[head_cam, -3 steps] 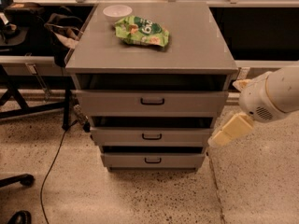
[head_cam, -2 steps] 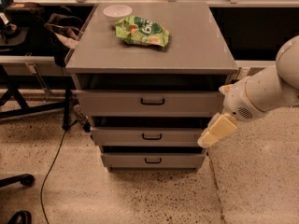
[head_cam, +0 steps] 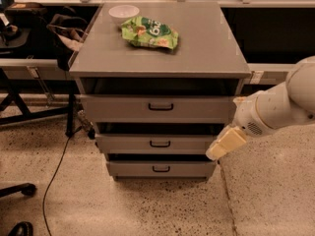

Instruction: Open bottom drawer

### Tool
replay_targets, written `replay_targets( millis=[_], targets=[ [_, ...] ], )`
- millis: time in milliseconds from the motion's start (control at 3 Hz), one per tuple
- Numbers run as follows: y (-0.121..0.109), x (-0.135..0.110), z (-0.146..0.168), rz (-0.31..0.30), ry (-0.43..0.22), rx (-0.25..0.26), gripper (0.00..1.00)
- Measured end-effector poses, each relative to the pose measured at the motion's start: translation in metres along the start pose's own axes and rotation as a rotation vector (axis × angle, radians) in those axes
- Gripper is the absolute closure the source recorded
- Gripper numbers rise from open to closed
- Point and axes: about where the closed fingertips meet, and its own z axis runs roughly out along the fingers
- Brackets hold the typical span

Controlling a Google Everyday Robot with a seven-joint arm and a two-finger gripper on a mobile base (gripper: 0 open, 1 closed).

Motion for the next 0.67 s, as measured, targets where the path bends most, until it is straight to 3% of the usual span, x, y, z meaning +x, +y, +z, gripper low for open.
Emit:
replay_targets(
  millis=[667],
  targets=[
    [-0.023,0.067,0.066,0.193,0.05,0.019,0.0]
  ],
)
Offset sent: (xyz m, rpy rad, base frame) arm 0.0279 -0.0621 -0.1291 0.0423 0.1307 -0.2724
